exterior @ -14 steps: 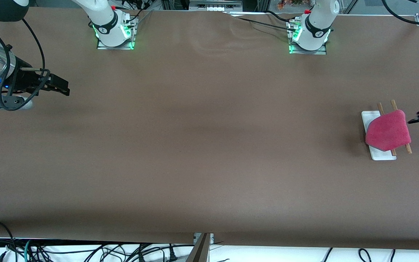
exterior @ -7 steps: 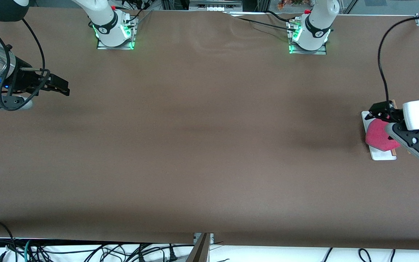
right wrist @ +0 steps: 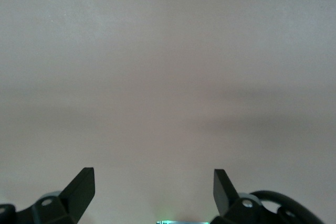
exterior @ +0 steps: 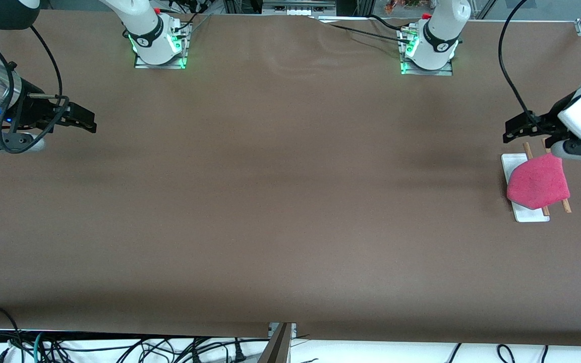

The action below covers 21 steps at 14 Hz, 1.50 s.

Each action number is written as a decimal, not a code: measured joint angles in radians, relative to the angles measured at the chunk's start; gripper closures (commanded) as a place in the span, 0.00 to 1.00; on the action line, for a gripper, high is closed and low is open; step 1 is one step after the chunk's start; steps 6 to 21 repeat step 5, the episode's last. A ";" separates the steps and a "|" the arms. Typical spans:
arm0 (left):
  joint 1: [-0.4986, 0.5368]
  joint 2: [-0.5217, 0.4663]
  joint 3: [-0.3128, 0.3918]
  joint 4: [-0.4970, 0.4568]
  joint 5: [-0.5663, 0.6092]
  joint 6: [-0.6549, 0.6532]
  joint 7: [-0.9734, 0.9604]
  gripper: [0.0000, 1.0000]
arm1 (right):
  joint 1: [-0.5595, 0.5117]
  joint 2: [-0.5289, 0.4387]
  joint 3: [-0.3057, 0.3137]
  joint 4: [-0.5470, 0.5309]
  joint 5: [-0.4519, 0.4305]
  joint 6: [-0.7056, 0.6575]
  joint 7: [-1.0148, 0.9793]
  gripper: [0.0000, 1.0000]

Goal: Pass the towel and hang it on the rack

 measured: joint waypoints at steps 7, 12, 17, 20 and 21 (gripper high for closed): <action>0.000 -0.030 0.002 -0.047 0.000 0.016 -0.017 0.00 | 0.000 0.000 0.000 0.000 0.000 0.000 0.000 0.00; 0.000 -0.030 0.002 -0.047 0.000 0.016 -0.017 0.00 | 0.000 0.000 0.000 0.000 0.000 0.000 0.000 0.00; 0.000 -0.030 0.002 -0.047 0.000 0.016 -0.017 0.00 | 0.000 0.000 0.000 0.000 0.000 0.000 0.000 0.00; 0.000 -0.030 0.002 -0.047 0.000 0.016 -0.017 0.00 | 0.000 0.000 0.000 0.000 0.000 0.000 0.000 0.00; 0.000 -0.030 0.002 -0.047 0.000 0.016 -0.017 0.00 | 0.000 0.000 0.000 0.000 0.000 0.000 0.000 0.00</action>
